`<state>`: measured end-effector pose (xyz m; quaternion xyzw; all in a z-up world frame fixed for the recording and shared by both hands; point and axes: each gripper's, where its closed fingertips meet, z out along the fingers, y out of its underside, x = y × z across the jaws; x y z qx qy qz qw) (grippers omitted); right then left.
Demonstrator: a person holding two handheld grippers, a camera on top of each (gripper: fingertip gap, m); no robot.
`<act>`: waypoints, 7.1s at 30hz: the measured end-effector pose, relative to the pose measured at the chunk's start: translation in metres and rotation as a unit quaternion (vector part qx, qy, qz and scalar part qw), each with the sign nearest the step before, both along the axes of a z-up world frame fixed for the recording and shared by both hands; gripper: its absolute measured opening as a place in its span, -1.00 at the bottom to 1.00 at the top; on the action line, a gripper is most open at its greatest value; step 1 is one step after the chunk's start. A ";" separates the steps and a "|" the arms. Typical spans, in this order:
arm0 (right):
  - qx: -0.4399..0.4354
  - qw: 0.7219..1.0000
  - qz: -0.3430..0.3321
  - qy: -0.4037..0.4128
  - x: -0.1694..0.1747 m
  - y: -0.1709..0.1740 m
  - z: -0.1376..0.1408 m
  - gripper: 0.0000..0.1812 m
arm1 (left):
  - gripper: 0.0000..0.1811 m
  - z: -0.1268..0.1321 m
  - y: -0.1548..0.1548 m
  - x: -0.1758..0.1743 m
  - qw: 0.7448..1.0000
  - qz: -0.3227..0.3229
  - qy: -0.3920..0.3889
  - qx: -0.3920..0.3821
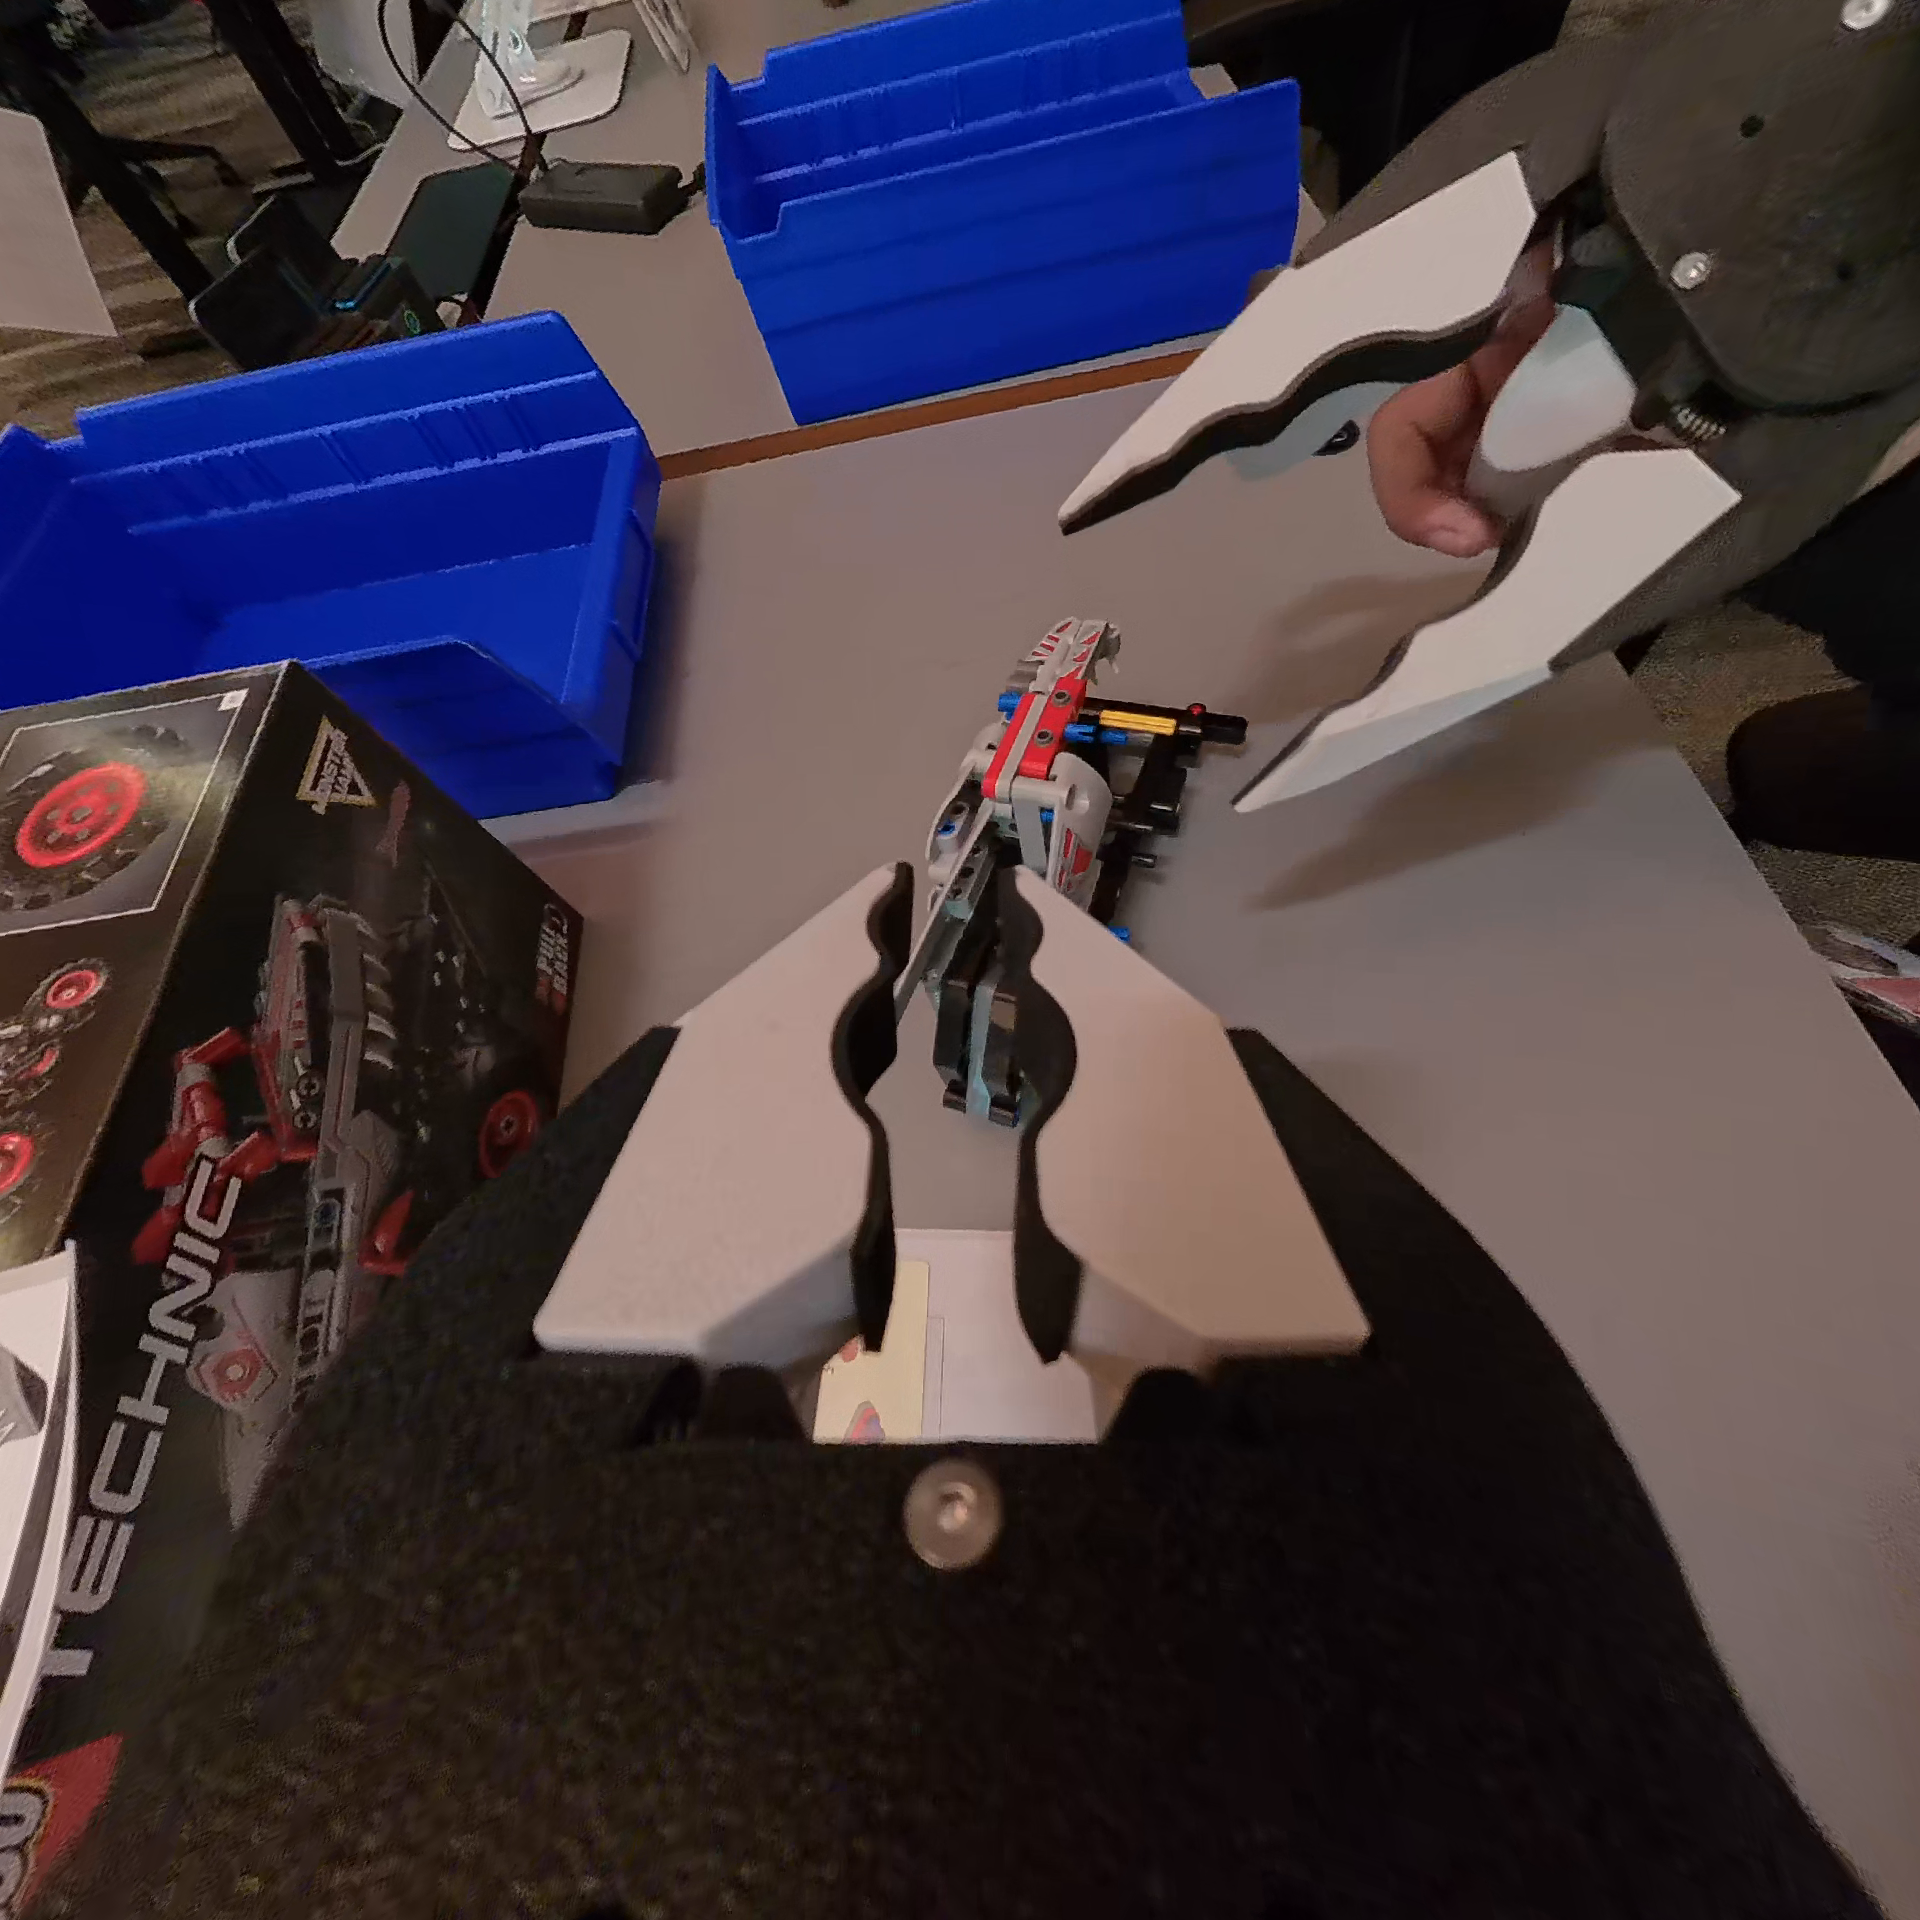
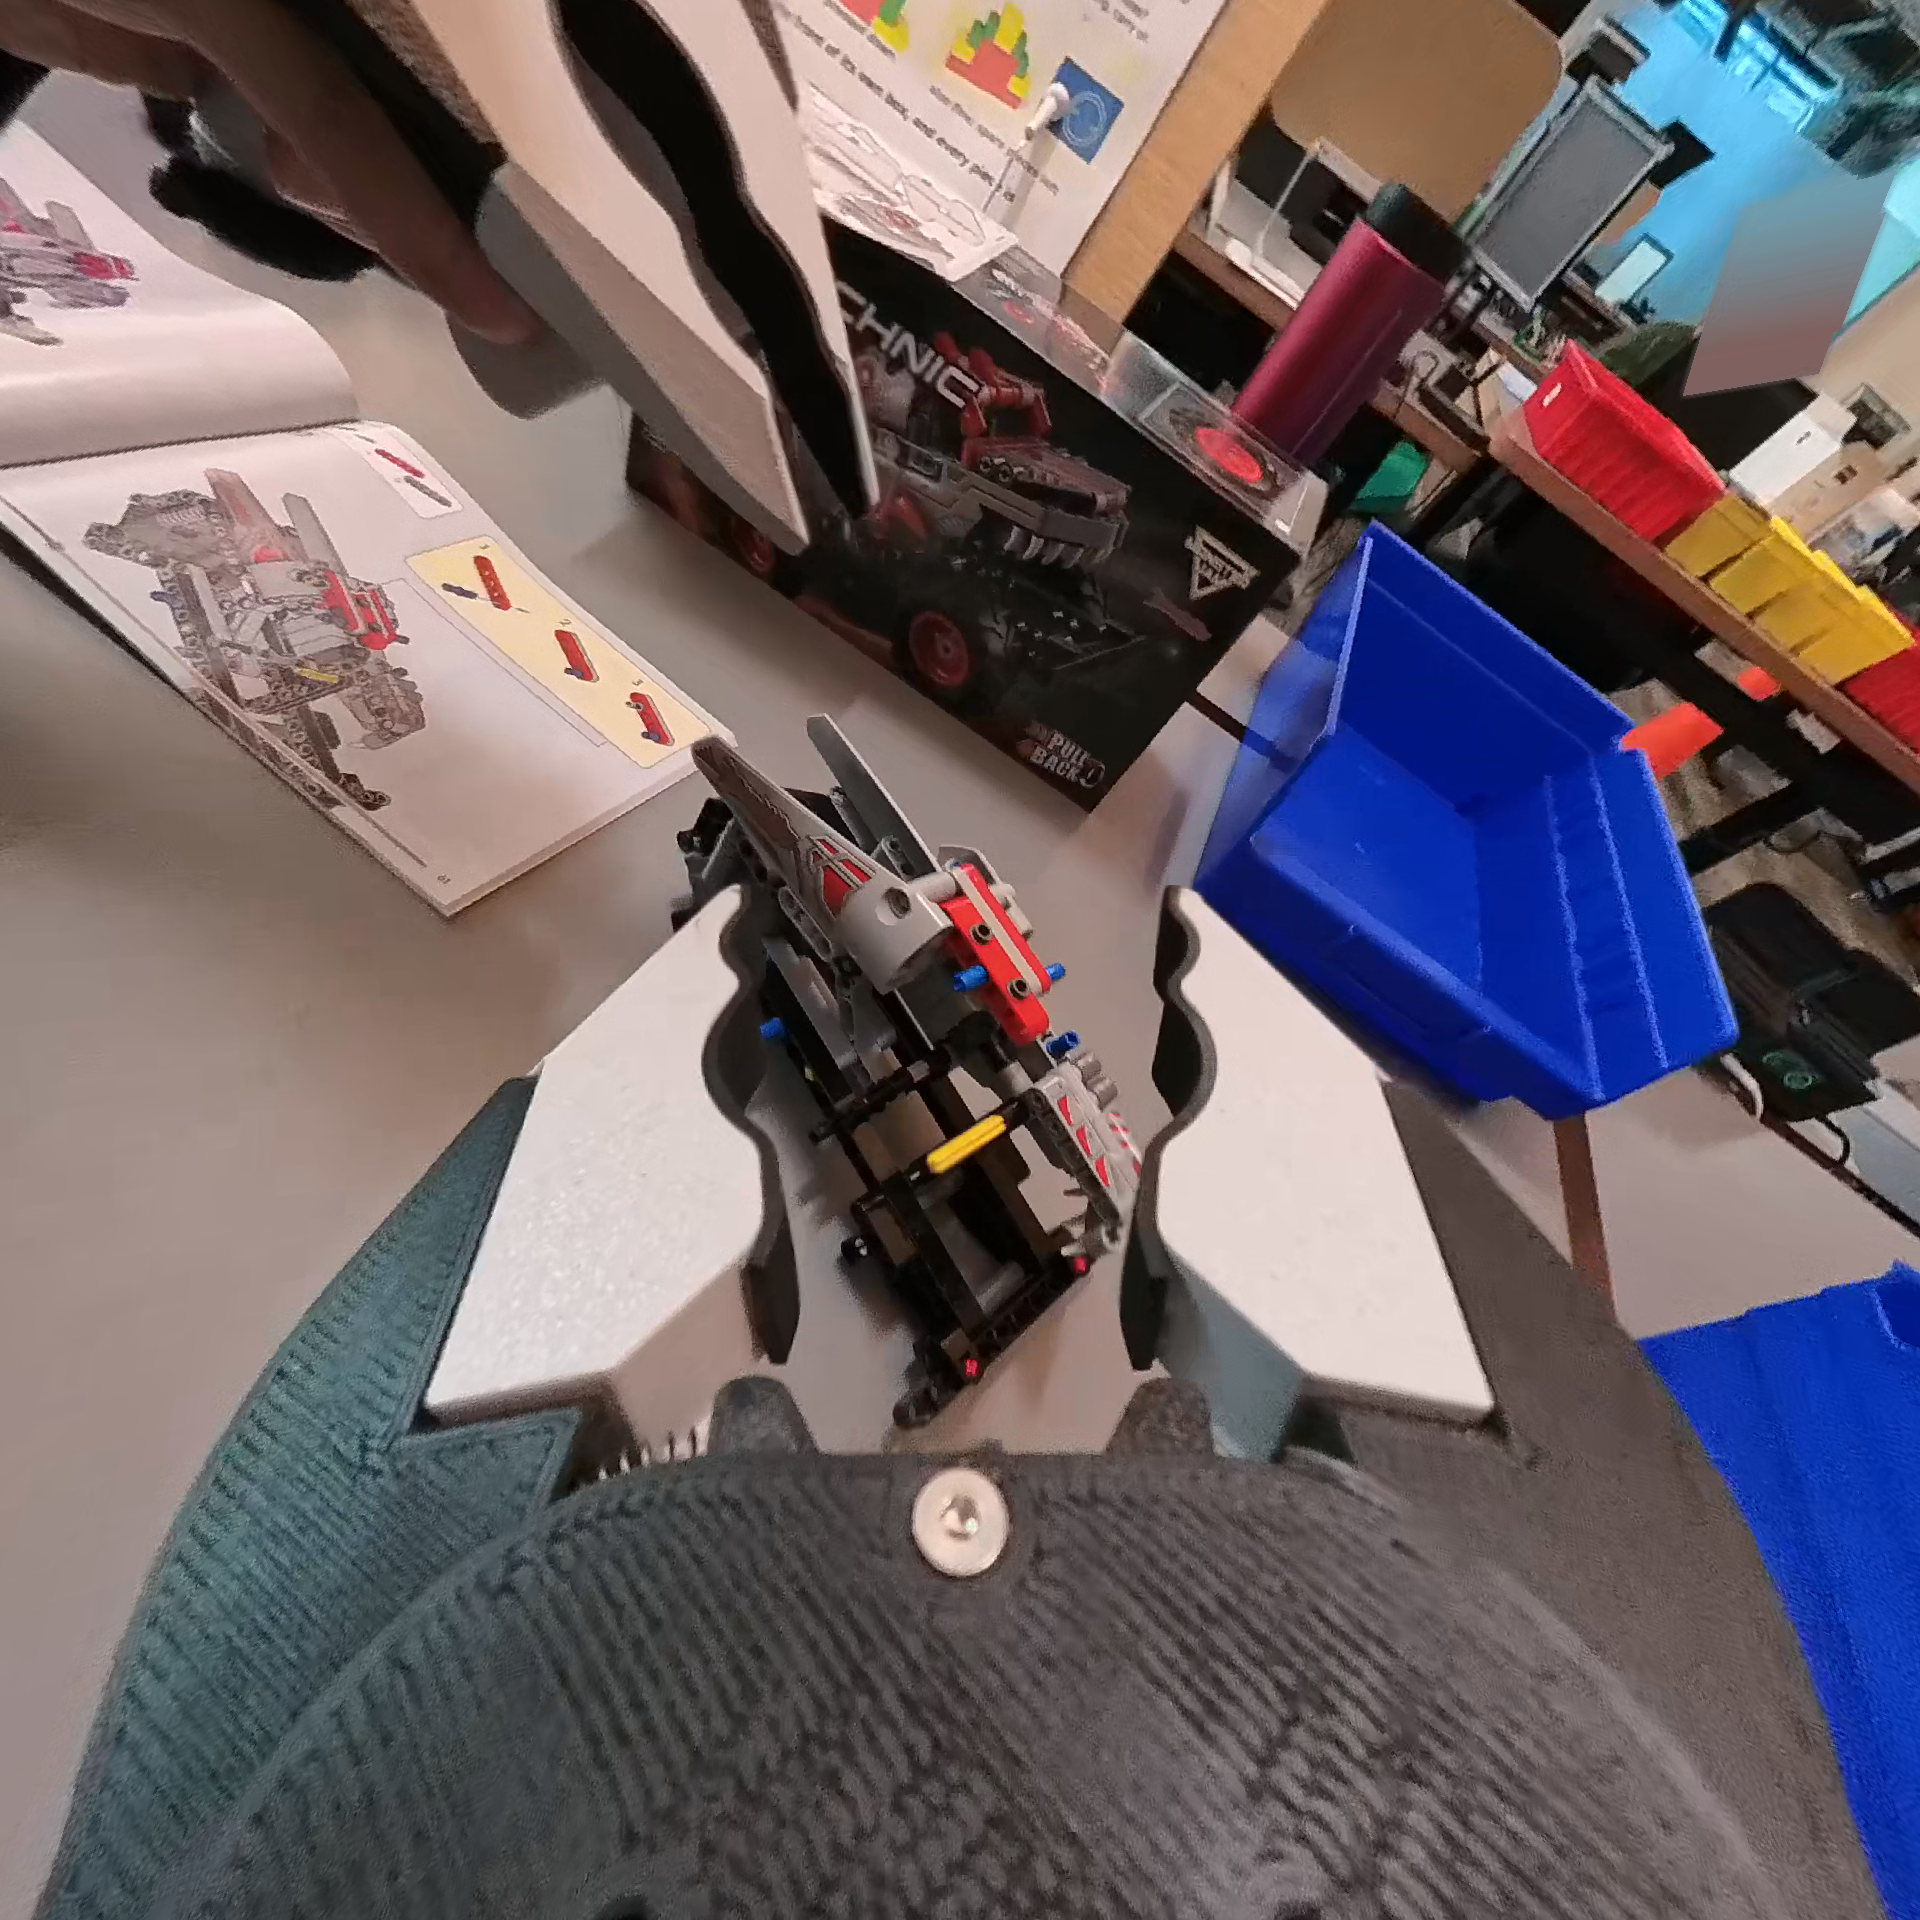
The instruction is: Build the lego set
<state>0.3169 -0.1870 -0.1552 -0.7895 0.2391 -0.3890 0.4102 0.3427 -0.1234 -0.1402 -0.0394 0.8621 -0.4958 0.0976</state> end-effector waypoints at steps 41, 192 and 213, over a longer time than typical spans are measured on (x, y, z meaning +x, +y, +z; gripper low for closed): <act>0.064 0.941 0.300 0.144 0.025 0.009 -0.051 -0.43 | -0.85 -0.082 -0.025 -0.010 0.979 -0.005 -0.123 0.160; 0.188 0.978 -0.090 0.031 -0.030 -0.020 -0.050 0.00 | -0.77 -0.105 -0.051 -0.075 0.993 0.108 0.050 -0.019; 0.198 0.979 -0.008 0.051 -0.036 -0.024 -0.047 -0.04 | -0.67 -0.042 -0.006 -0.078 0.996 -0.081 -0.031 0.002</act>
